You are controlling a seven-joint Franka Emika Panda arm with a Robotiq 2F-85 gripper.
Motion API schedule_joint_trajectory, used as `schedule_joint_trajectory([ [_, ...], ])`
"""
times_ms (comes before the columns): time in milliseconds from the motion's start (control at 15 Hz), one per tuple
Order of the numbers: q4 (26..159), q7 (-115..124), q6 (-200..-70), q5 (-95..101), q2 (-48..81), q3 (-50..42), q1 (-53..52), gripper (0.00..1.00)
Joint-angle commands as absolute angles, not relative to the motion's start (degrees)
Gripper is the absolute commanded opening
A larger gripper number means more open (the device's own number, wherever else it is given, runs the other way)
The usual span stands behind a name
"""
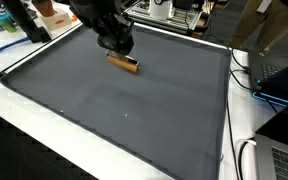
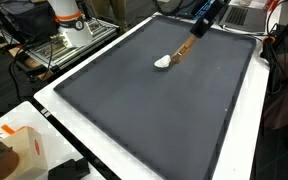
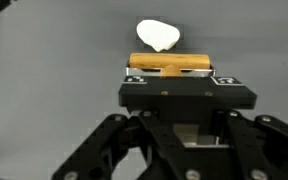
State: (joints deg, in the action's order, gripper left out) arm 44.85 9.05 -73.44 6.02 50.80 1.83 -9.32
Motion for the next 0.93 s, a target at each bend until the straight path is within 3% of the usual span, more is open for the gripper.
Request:
schedule_joint_trajectory([
  [0,38.46,8.71,-68.19,6.30,54.43,1.63,-9.80,0.23],
  [867,31.89,8.02,-65.88,5.20,59.60,2.45,-9.65,0.23],
])
